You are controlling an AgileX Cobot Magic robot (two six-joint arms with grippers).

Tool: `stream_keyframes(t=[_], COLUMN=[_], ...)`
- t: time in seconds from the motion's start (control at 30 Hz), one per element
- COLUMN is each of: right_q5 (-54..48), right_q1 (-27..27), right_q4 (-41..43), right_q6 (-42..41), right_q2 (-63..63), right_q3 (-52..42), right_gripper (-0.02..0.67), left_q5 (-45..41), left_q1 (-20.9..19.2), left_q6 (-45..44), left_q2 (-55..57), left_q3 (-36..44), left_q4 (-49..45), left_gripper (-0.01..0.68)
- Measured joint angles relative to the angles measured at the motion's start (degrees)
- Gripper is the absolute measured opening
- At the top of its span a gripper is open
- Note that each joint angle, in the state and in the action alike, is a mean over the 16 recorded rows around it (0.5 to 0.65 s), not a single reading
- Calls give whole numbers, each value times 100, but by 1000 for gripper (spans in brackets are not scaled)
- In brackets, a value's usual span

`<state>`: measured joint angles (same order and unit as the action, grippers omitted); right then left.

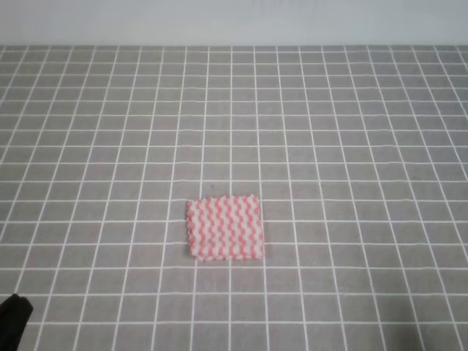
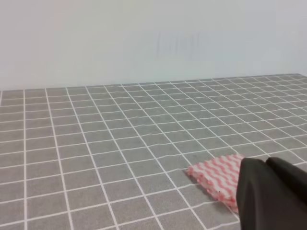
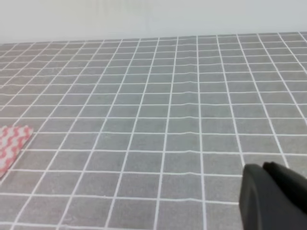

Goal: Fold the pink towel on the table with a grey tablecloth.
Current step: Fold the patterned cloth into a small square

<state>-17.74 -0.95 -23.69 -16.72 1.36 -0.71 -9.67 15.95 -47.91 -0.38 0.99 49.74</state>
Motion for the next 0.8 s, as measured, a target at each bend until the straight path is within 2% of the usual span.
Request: stream_keyframes(t=[0.43, 0.57, 0.8], right_q5=[-62, -68, -62], right_q1=[0, 0, 0], right_q4=[-79, -85, -96], right_q6=[0, 0, 0], right_q2=[-6, -12, 0], right_q3=[8, 17, 8], right_gripper=[-17, -17, -17], left_q5=[9, -9, -180], left_q1=[-1, -28, -263], left_q6=[57, 629, 2214], left_q2=[-15, -34, -59], left_q3=[-6, -31, -30], left_q4=[-197, -906, -2698], left_gripper=[-3, -3, -3])
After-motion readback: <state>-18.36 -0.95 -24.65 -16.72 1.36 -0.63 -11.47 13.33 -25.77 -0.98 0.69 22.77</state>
